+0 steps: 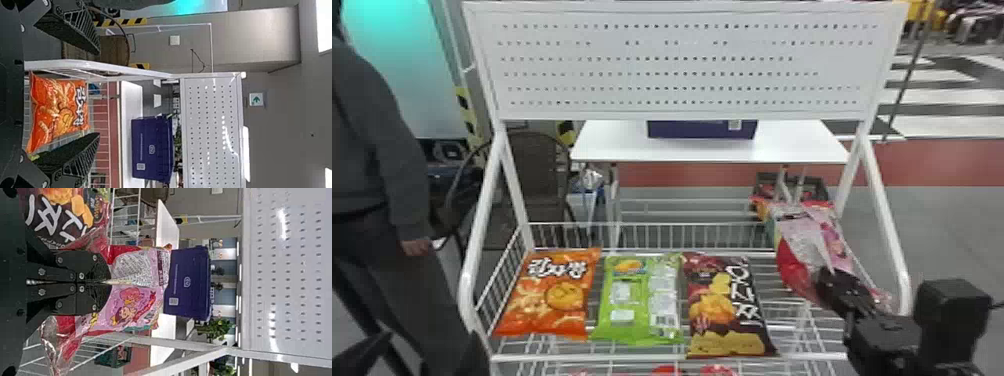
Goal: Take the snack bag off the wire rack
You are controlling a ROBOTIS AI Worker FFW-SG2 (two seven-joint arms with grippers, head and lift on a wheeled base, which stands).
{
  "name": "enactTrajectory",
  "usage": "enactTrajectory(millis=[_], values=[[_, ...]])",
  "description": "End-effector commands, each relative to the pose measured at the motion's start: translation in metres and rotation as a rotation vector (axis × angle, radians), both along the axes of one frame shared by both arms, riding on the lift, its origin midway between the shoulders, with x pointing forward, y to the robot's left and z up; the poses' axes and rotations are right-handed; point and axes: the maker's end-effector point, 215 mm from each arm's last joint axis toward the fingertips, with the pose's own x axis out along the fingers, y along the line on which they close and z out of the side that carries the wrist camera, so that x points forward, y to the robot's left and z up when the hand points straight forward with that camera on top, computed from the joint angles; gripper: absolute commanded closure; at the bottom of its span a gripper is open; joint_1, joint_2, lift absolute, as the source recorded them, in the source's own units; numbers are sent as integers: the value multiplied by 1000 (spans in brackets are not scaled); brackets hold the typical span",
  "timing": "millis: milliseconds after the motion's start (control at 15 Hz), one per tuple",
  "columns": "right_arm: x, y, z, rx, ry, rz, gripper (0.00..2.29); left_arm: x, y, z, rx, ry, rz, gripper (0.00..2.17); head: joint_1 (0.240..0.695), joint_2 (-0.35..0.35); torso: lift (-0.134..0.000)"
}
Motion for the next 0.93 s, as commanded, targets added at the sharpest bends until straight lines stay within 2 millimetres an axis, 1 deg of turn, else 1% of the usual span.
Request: enactTrajectory(millis=[0,67,267,333,467,600,667,867], values=[[-37,2,24,-2,-35,24,2240,0,0,2,0,-6,0,161,499,0,0],[-54,-5,31,4,-64,17,2240,0,0,2,1,-6,-1,161,499,0,0],[-87,-39,38,44,-111,-32,2240,0,0,2,1,-6,-1,161,499,0,0],[-97,-45,40,48,-122,-41,2240,0,0,1,0,-4,-2,161,499,0,0],[-112,-52,38,47,-123,-52,2240,0,0,1,0,-4,-3,161,499,0,0],[-121,-54,35,47,-114,-54,2240,0,2,0,0,-4,1,161,499,0,0],[-124,-53,34,45,-109,-51,2240,0,2,1,2,-5,2,161,499,0,0],[-129,-46,41,37,-116,-40,2240,0,3,2,1,-8,3,161,499,0,0]])
